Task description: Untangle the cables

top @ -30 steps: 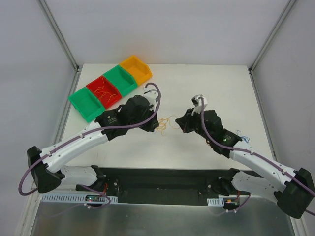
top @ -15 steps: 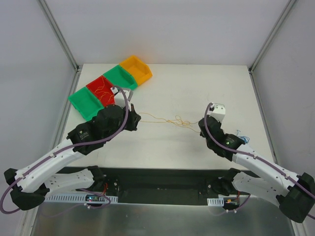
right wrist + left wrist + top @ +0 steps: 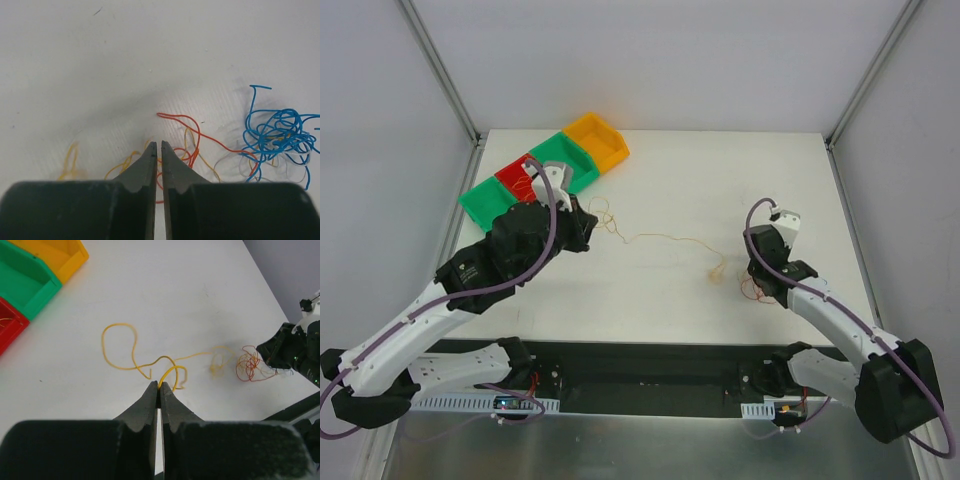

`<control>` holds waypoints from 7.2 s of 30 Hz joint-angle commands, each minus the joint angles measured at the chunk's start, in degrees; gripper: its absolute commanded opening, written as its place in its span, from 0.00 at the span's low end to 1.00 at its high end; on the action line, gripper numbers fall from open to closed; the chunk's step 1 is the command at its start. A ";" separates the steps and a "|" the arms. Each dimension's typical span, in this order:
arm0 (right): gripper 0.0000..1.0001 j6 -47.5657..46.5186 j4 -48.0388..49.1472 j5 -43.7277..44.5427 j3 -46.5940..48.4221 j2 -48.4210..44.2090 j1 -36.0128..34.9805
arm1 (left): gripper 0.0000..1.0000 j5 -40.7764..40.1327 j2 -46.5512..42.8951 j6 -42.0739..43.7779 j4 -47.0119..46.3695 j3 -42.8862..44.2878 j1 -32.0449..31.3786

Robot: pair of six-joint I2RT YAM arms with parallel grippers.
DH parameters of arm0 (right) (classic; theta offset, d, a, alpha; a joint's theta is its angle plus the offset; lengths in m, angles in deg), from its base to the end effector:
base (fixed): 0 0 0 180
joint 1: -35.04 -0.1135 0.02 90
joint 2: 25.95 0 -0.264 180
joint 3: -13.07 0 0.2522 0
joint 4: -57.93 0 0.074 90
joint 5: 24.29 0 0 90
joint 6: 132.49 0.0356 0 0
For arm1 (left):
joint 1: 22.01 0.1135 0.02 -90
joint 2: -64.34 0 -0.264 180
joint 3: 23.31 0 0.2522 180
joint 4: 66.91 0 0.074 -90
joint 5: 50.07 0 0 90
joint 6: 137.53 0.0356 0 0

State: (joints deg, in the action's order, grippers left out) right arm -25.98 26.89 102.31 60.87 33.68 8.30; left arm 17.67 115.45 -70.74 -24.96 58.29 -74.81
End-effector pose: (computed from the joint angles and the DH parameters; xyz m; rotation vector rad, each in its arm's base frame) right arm 0.1958 0.0749 0.2198 0.1168 2.1622 -0.3144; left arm 0.1174 -0.1323 0.4257 0.1772 1.7886 -0.6183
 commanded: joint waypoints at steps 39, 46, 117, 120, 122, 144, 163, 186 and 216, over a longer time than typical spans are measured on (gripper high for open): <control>0.57 -2.55 25.54 -44.16 8.13 24.11 -9.99 | 0.00 7.58 -0.92 -6.76 -1.99 -11.91 4.54; 0.56 -2.81 28.52 -48.37 17.80 35.36 -12.54 | 0.00 7.06 -4.70 -9.06 -2.43 -20.28 4.63; 0.00 -3.85 31.06 -52.90 5.94 22.00 1.35 | 0.00 -28.67 -14.14 -3.07 9.26 -10.70 5.42; 0.01 -5.17 35.29 -57.86 6.21 24.29 -2.95 | 0.00 -12.16 -2.46 -2.82 3.39 -12.90 5.86; 0.00 -5.96 34.95 -60.05 7.44 26.40 -5.76 | 0.00 -3.27 6.06 -2.99 0.83 -12.12 6.73; 0.35 0.36 38.99 -62.71 7.10 31.34 -5.52 | 0.59 34.13 31.77 -4.49 -15.09 -9.38 14.74; 0.49 -2.19 36.35 -52.59 0.24 16.39 -0.50 | 0.99 27.19 43.62 -12.66 -10.08 -7.02 15.97; 0.49 -5.79 31.42 -46.28 -2.40 8.39 -3.05 | 0.00 16.81 41.53 -0.19 -2.80 0.89 22.18; 0.47 -7.99 31.25 -44.68 -1.79 12.34 -0.06 | 0.41 18.03 67.11 0.09 3.28 35.01 56.14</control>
State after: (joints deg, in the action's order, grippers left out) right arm -32.93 56.16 57.92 58.51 45.60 7.88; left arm 32.64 185.46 -70.19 -22.80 92.95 -18.92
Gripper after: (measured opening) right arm 0.479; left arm 0.187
